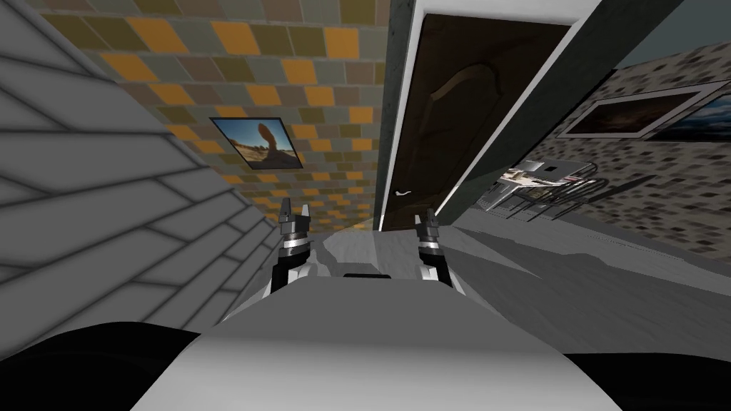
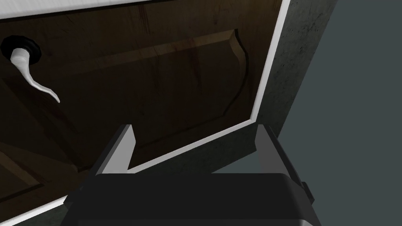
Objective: Pull the door open
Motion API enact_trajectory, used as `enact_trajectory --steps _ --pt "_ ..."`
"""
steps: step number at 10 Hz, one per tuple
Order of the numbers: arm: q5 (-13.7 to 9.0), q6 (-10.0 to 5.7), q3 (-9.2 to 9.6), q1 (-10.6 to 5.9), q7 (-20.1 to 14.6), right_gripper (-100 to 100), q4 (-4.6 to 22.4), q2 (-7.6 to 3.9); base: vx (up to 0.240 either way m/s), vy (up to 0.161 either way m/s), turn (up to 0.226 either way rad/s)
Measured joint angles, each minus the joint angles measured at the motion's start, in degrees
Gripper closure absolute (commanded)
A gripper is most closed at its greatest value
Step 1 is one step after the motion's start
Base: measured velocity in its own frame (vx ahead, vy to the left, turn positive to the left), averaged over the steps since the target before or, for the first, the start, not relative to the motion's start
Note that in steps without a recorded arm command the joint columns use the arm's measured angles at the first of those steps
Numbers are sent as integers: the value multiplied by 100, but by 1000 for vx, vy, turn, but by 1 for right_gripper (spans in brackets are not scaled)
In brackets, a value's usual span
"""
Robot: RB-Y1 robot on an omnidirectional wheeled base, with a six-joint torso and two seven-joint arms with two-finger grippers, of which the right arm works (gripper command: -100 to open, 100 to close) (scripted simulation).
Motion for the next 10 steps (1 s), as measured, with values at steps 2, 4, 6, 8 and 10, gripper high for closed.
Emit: enact_trajectory --steps 2,4,6,8,10 --pt "14 -44 -14 -121 17 -100 317 -38 104 -40 51" --pt "-2 -42 -63 -184 -9 -100 545 -137 83 -59 74" --pt "11 -94 -81 -315 13 -100 893 -176 97 -46 67" --pt "4 -144 -119 -391 -8 -100 1194 -265 95 -39 63" --pt "9 -183 -143 -477 -8 -100 1487 -323 102 -40 64"
